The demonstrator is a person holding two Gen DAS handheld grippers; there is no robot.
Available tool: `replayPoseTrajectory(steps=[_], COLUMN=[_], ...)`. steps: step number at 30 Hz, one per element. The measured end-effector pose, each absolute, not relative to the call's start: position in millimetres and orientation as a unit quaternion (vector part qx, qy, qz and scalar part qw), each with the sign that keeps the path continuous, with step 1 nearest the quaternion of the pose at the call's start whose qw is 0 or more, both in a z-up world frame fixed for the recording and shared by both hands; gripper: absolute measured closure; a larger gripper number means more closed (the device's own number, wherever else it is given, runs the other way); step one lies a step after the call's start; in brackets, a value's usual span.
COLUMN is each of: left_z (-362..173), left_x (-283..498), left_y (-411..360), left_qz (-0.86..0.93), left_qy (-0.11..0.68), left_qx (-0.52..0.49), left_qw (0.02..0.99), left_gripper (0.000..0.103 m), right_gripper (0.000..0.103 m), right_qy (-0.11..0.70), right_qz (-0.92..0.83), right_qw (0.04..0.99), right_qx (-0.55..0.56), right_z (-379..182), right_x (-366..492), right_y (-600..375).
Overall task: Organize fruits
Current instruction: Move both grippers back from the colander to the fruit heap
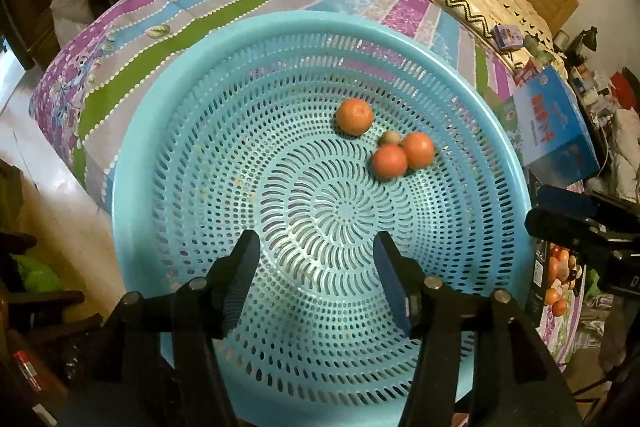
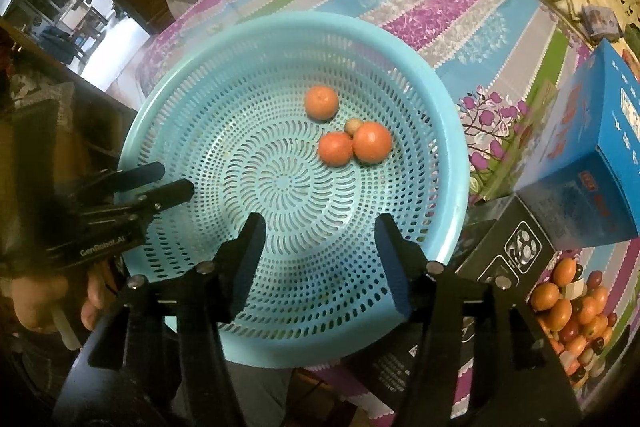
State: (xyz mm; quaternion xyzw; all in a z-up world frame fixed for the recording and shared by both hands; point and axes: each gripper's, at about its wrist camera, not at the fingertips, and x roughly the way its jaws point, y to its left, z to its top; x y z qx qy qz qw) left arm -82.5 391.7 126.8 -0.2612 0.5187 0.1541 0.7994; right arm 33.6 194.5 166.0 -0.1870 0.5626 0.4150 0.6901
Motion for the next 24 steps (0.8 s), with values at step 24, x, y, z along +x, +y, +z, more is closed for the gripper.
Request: replayPoseTrajectory(steps=[24], left_z=[170.6], left_x=[-76.7], left_y=[309.8], left_qz=[0.14], left_qy=[0.422], left_qx=[-0.156], left_qw=[0.882], left_gripper=[0.025], right_gripper=[0.018], right_qy=[0.393], right_qz=[0.358], right_qw=[0.84], right_qx=[-0.105], right_z=[194.7], right_x=[-27.5], right_y=[71.7])
